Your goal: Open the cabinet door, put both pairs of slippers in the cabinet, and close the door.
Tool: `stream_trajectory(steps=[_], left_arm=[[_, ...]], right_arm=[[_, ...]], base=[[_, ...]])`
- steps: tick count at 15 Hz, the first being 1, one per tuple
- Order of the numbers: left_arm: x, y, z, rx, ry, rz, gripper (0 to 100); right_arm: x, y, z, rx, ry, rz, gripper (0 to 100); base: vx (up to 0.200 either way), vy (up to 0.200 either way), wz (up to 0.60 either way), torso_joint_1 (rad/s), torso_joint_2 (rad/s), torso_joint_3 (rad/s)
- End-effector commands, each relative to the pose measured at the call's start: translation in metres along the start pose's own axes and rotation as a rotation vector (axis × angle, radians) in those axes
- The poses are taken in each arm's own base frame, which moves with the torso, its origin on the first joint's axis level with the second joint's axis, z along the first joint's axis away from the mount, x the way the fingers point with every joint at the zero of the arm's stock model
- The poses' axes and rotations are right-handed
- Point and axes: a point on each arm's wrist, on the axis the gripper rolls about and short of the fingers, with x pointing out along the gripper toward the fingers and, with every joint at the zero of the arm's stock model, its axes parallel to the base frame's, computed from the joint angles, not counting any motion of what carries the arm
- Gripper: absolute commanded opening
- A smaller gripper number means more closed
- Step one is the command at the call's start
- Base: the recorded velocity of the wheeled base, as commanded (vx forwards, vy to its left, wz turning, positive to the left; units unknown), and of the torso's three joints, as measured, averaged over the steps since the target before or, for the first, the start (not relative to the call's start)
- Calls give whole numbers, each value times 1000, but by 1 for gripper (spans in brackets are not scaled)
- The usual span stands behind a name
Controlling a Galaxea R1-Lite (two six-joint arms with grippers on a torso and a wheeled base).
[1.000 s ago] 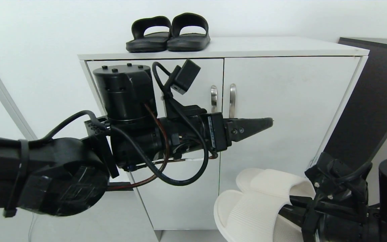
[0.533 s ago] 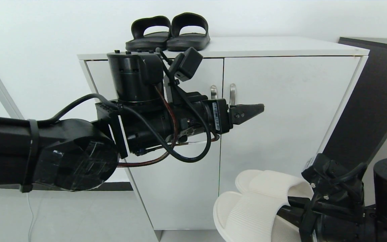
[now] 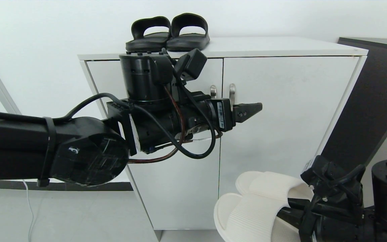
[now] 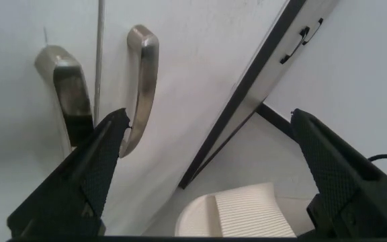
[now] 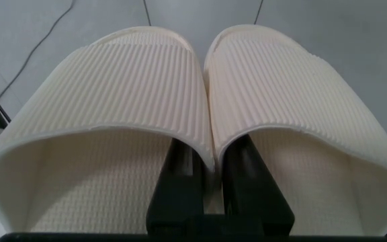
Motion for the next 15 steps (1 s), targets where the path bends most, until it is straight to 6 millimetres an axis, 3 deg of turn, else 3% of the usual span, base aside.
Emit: stream_trajectory(steps=[1, 9, 10, 15], left_arm=[[7, 3, 1, -2, 5, 10, 100], [21, 7, -2, -4, 7, 7, 100], [21, 7, -2, -5, 4, 7, 0], [11, 3, 3, -5, -12, -2, 0]], right_arm=[[-1, 0, 0, -1, -2, 2, 0], [-2, 1, -5, -35, 10, 5, 0], [-3, 1, -4, -35, 9, 5, 0], [-5, 3, -4, -38, 1, 35, 0]], base=[[0, 0, 0, 0, 0, 0], [0, 0, 0, 0, 0, 0], [0, 0, 0, 0, 0, 0], [0, 0, 0, 0, 0, 0]])
